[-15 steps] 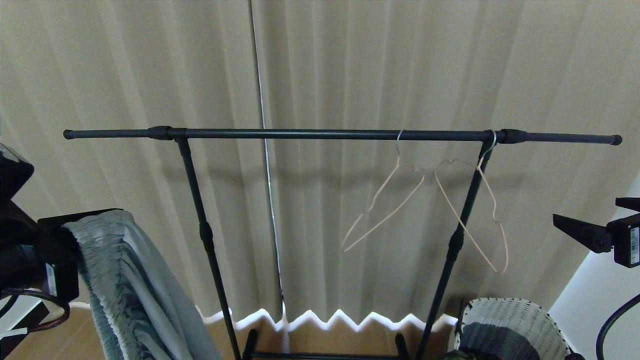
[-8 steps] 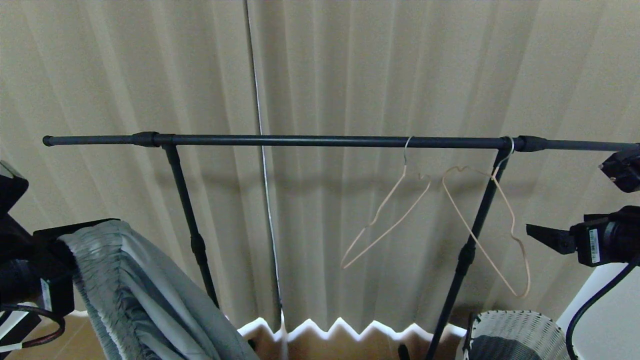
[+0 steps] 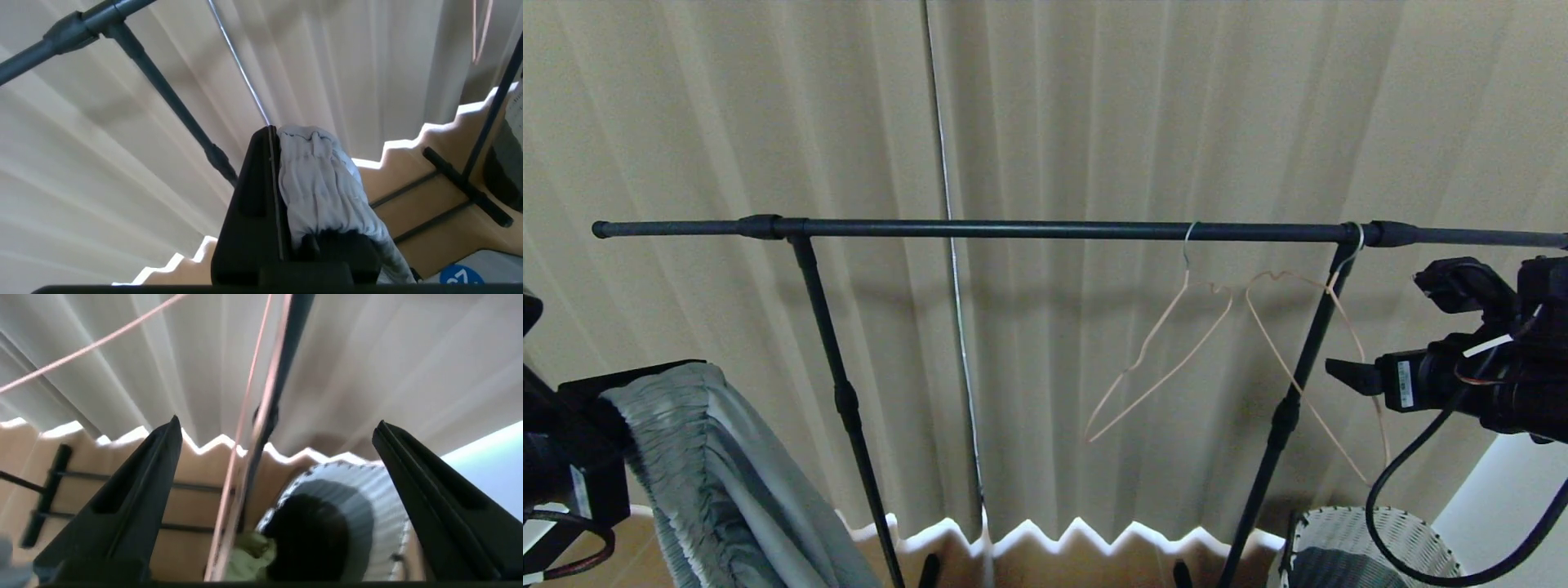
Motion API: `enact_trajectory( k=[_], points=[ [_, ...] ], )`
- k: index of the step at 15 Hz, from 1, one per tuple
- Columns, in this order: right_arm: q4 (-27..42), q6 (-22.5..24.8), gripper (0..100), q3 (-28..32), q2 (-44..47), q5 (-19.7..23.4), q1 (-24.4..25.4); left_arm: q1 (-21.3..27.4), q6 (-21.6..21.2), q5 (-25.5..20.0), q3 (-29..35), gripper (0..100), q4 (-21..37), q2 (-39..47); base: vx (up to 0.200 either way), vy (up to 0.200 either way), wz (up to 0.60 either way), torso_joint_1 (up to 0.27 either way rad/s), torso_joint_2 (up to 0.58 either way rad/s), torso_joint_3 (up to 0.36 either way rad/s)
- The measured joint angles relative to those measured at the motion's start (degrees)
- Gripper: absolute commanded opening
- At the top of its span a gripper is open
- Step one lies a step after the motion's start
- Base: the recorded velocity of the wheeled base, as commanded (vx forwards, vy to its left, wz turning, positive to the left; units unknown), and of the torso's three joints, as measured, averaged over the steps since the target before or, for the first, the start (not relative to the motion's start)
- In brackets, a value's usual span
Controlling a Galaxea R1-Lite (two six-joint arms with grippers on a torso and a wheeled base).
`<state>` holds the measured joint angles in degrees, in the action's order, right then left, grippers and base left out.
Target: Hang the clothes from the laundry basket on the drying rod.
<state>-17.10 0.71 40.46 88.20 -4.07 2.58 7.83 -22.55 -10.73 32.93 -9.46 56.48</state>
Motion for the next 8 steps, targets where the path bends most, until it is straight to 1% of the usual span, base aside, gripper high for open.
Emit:
enact_trajectory(
  k=[3,8],
  points=[
    [-3.23,-2.71,100,0.11,4.17,-1.07,0.11,0.0,-0.02,0.02,-0.46,0,-0.01,-0.94,0.0,0.0,0.0,0.0,0.0,0.0],
    [-3.5,-3.0,100,1.23,7.45,-1.23,-0.09,-0.02,-0.13,0.0,-0.68,0,0.0,-1.49,0.0,0.0,0.0,0.0,0.0,0.0]
  ],
)
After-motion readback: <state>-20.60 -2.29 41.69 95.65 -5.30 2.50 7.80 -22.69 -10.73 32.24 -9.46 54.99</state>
